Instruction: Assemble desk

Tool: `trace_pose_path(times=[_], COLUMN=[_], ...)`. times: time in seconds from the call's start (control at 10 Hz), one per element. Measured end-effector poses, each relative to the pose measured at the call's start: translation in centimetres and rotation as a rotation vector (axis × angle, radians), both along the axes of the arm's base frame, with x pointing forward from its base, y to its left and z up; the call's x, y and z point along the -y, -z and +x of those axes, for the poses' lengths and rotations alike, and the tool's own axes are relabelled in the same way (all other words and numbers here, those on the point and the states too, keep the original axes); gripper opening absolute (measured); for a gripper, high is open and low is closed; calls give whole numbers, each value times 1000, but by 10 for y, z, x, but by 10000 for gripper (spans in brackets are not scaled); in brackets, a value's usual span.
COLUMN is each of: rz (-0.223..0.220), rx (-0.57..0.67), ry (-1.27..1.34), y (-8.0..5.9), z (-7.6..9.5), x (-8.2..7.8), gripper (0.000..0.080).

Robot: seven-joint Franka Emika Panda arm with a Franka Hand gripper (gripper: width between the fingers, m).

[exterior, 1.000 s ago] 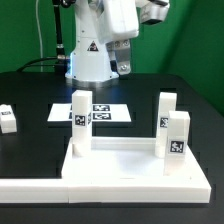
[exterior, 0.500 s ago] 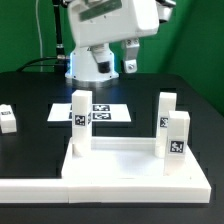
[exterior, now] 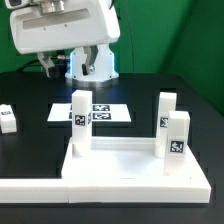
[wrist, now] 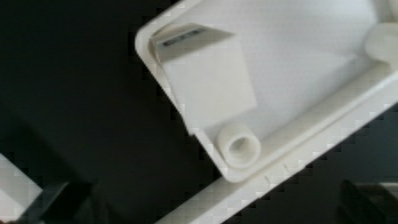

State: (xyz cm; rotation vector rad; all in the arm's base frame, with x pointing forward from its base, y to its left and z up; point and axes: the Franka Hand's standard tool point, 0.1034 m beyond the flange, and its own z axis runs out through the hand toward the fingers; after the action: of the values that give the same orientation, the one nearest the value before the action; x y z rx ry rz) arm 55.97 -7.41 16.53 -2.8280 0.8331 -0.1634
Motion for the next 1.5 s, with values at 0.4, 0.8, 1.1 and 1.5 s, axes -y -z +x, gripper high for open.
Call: trace_pose_path(times=[0.4,0.8,1.1,1.5], rz=[-67,-127,-178,-162], rx=[38,-6,-37,-231], ry=[-419,-790,-917,-980], y=[19,54,77,93], z=[-26,-72,-80,-88], x=[26,81,92,111], gripper=[649,649,649,649])
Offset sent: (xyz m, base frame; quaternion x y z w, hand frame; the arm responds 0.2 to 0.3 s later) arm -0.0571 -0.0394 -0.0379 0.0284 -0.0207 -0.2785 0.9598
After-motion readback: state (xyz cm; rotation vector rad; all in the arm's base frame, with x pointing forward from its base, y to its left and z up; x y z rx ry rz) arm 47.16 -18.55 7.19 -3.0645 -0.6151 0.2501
